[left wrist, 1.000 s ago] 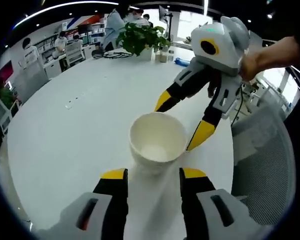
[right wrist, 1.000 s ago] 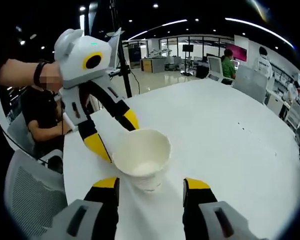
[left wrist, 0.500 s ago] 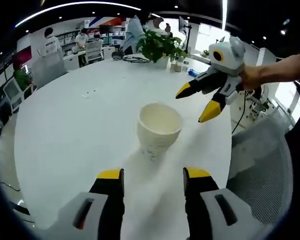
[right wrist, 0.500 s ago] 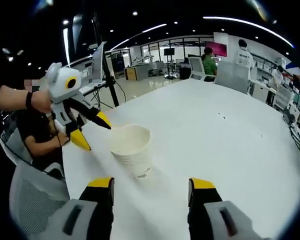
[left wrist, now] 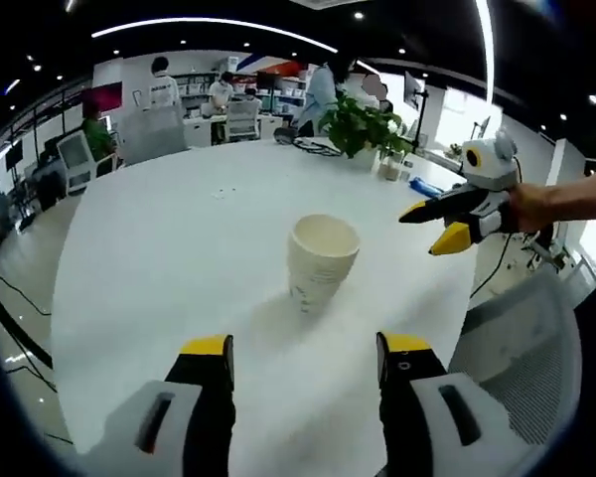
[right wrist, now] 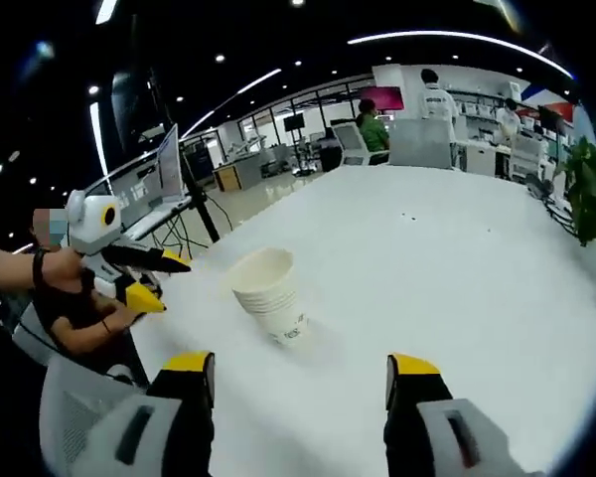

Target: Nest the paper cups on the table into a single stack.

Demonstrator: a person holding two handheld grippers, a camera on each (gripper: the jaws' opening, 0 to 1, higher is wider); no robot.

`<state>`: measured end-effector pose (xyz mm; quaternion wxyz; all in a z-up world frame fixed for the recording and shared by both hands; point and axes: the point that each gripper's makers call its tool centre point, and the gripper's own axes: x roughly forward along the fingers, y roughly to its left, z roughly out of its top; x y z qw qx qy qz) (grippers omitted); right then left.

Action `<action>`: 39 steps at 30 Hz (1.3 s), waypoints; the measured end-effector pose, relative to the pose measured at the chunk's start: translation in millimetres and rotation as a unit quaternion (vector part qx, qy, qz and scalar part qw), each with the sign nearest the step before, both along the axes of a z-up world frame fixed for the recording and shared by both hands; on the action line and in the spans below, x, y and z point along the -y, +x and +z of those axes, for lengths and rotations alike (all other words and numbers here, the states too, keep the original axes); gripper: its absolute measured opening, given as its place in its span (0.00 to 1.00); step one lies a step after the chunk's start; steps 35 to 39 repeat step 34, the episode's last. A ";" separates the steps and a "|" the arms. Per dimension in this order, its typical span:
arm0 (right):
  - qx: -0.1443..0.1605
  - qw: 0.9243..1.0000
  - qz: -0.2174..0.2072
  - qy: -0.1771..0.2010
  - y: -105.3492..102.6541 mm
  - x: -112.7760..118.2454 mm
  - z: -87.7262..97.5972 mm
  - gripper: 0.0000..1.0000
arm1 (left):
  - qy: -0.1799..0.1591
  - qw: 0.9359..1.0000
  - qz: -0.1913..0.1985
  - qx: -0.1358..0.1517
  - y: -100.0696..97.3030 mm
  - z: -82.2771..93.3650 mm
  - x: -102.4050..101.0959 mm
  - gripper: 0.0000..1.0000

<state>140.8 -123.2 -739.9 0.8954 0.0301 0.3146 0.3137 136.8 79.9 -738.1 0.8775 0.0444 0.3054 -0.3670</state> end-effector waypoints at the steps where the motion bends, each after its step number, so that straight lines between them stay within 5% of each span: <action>1: 0.001 1.000 -0.003 0.002 -2.5 0.8 1.4 0.70 | -0.001 1.000 0.006 -0.001 -0.6 -1.0 -2.2 0.59; 9: 0.009 0.999 -0.039 0.016 -26.3 9.7 -5.0 0.73 | -0.033 0.996 0.086 0.013 -11.0 8.0 -17.4 0.61; 11: 0.006 0.999 -0.044 0.013 -45.4 1.2 2.9 0.74 | -0.034 0.995 0.097 0.017 -18.9 9.5 -18.7 0.63; 21: -0.015 0.998 -0.053 -0.002 -80.1 8.3 -25.8 0.76 | -0.022 0.990 0.140 0.010 -40.3 -5.3 -21.8 0.68; 27: -0.016 0.998 -0.067 -0.004 -94.2 8.6 -18.3 0.79 | -0.020 0.989 0.148 0.008 -51.5 -9.5 -13.3 0.71; 39: -0.018 0.997 -0.075 -0.004 -96.9 16.0 -31.5 0.80 | -0.012 0.989 0.144 0.007 -63.5 -22.3 -5.8 0.72</action>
